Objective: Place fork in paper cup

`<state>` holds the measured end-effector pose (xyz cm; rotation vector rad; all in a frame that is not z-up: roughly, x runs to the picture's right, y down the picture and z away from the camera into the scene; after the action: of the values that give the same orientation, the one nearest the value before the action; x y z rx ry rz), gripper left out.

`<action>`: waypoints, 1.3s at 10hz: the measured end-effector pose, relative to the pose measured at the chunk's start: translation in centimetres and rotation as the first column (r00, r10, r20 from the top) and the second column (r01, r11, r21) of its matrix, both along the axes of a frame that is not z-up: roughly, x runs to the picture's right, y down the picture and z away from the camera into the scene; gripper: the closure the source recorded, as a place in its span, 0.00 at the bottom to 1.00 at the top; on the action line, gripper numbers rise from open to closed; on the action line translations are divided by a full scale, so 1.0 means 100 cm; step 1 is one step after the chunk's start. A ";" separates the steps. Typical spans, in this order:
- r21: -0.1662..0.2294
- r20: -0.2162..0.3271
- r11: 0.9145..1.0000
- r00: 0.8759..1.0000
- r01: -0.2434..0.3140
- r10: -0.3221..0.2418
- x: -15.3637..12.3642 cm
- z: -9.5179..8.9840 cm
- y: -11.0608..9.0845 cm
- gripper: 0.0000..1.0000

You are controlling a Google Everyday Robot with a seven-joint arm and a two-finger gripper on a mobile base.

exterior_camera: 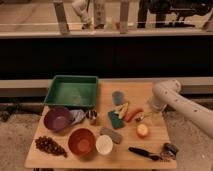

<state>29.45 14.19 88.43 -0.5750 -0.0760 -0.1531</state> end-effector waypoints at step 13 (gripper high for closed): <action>-0.052 -0.004 0.998 0.999 -0.033 0.033 -0.007 0.012 0.013 0.60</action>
<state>28.70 15.50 89.66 -0.6261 -0.0869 -0.1185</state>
